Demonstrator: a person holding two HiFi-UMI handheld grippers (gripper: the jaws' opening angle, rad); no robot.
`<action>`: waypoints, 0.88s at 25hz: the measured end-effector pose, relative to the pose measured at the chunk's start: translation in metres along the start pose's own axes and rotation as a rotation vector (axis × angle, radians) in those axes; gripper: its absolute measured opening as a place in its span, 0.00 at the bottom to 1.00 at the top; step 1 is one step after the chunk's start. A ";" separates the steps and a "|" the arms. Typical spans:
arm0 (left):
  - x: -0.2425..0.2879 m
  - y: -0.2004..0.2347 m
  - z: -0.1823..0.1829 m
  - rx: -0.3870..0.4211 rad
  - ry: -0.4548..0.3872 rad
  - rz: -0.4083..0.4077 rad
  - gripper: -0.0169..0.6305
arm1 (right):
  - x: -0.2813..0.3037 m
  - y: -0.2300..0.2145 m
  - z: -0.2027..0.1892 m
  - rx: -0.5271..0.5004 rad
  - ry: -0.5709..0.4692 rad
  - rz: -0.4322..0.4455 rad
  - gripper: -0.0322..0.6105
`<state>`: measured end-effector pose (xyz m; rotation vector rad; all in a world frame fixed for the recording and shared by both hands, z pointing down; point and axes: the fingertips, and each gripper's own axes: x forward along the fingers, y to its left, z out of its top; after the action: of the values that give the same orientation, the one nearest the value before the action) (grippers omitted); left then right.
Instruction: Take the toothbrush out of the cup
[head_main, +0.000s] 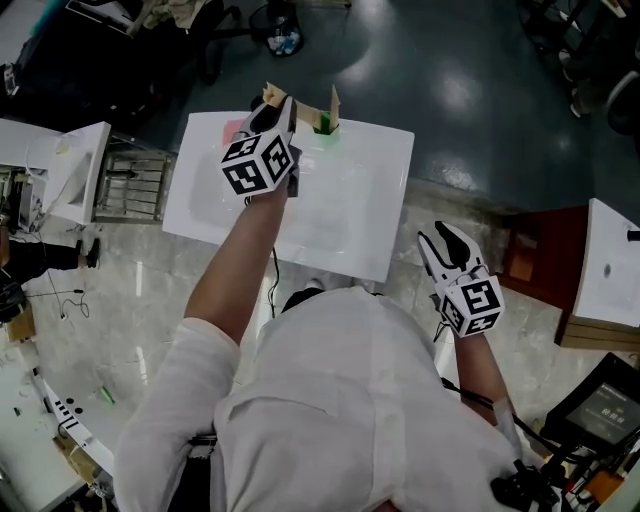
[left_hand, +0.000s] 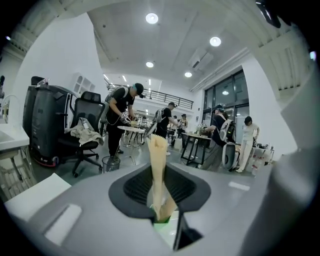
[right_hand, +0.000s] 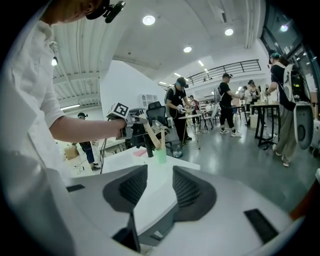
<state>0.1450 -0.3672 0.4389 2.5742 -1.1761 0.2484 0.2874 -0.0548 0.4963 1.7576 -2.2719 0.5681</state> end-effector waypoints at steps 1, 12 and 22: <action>-0.003 -0.001 0.004 -0.003 -0.006 -0.002 0.15 | 0.001 0.001 0.001 -0.002 -0.002 0.003 0.27; -0.043 -0.010 0.047 -0.019 -0.083 -0.040 0.15 | 0.016 0.007 0.023 -0.033 -0.021 0.021 0.27; -0.135 0.014 0.054 -0.030 -0.093 -0.143 0.15 | 0.040 0.077 0.040 -0.074 -0.025 0.020 0.27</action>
<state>0.0478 -0.2986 0.3537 2.6539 -1.0110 0.0795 0.2052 -0.0905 0.4626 1.7186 -2.2988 0.4616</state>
